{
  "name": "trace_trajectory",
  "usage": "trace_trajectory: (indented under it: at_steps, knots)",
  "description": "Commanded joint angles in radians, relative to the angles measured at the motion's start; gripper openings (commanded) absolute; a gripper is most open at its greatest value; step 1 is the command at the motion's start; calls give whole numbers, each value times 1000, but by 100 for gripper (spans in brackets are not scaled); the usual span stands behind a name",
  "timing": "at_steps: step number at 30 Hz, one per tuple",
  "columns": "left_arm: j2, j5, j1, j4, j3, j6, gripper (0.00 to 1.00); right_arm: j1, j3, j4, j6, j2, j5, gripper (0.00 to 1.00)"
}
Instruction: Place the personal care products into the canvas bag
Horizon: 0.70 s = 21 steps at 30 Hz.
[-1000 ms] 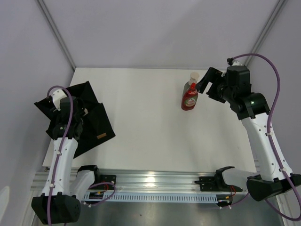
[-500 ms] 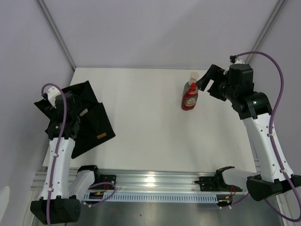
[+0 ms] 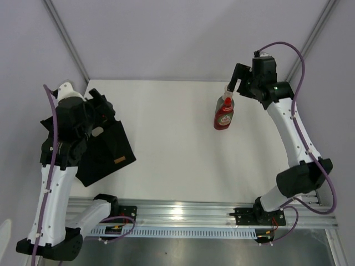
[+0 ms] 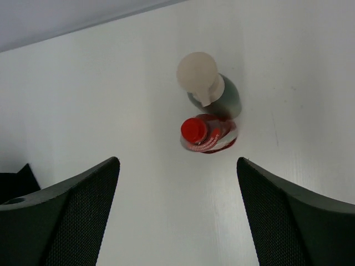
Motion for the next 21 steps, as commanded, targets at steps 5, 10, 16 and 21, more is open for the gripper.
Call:
trace_trajectory:
  at_steps: [5,10,16,21]
  knots:
    - [-13,48,-144,-145,140,14,99,-20,71,10,-146,167,50,90]
    - [-37,133,-297,-154,170,19,99,-20,-53,122,-269,155,-90,89]
    - [-77,166,-392,-199,160,-10,99,-3,-107,166,-287,168,-115,89]
    - [-102,175,-395,-218,151,-16,99,37,-115,189,-281,213,-30,88]
